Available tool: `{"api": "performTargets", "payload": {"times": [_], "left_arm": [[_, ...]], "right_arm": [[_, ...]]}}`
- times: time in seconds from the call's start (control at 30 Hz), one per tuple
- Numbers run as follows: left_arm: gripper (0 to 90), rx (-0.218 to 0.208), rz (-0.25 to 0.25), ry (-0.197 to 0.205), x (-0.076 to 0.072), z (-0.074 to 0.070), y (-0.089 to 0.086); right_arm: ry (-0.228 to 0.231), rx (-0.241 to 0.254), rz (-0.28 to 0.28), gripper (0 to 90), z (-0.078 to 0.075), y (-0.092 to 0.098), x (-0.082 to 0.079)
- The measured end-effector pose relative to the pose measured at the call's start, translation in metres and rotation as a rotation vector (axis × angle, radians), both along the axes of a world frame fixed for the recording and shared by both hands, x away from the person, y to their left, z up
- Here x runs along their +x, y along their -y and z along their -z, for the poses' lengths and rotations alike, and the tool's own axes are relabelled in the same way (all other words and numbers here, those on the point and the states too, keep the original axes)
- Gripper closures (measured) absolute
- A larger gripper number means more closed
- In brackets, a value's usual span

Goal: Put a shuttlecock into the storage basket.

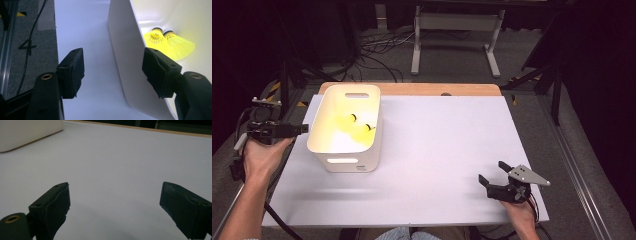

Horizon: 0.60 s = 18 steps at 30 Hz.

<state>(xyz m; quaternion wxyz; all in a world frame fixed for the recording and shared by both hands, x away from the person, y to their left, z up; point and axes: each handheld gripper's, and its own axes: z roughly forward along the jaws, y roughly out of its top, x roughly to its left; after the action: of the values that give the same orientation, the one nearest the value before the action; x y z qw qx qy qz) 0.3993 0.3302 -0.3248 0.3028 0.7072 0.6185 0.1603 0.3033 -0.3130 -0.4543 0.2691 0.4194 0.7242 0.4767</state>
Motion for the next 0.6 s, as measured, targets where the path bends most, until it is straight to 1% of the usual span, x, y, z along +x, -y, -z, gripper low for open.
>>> {"api": "performTargets", "payload": {"times": [0.17, 0.27, 0.37, 0.43, 0.6], "left_arm": [[34.8, -0.006, -0.007, 0.012, -0.004, 0.002, -0.003], [35.0, -0.015, -0.015, 0.026, -0.009, 0.005, -0.003], [35.1, -0.015, -0.014, 0.036, -0.012, 0.008, -0.005], [35.2, -0.024, -0.015, 0.042, -0.014, 0.011, -0.006], [35.5, -0.035, -0.024, 0.044, -0.019, 0.015, -0.007]], "right_arm": [[0.002, -0.002, 0.0, 9.8, 0.0, 0.0, 0.0], [0.003, 0.0, 0.0, 9.8, 0.0, 0.0, 0.0], [0.003, 0.0, 0.002, 9.8, 0.0, 0.0, 0.0], [0.004, -0.001, 0.001, 9.8, 0.0, 0.0, 0.0], [0.003, -0.001, 0.001, 9.8, 0.0, 0.0, 0.0]]}}
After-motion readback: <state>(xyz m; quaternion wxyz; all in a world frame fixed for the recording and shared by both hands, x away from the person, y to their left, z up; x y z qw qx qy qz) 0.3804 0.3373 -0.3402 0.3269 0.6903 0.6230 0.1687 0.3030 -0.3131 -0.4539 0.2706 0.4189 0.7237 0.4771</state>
